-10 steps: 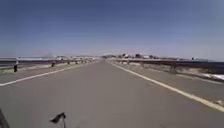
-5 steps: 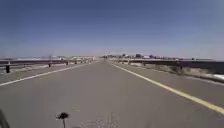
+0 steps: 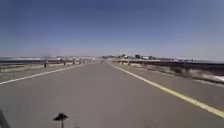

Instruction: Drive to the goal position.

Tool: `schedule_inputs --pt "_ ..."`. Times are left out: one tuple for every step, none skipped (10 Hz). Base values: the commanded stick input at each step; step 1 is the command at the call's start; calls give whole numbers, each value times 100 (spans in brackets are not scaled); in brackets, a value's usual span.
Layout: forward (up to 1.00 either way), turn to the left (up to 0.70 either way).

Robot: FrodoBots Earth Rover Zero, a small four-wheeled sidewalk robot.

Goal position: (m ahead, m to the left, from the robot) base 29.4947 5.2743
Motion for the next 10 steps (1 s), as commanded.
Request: schedule_inputs --pt "100 0" --pt "100 0" --pt "100 0" --pt "100 0" --pt "100 0" --pt "100 0" --pt "100 0" --pt "100 0" --pt "100 0" --pt "100 0"
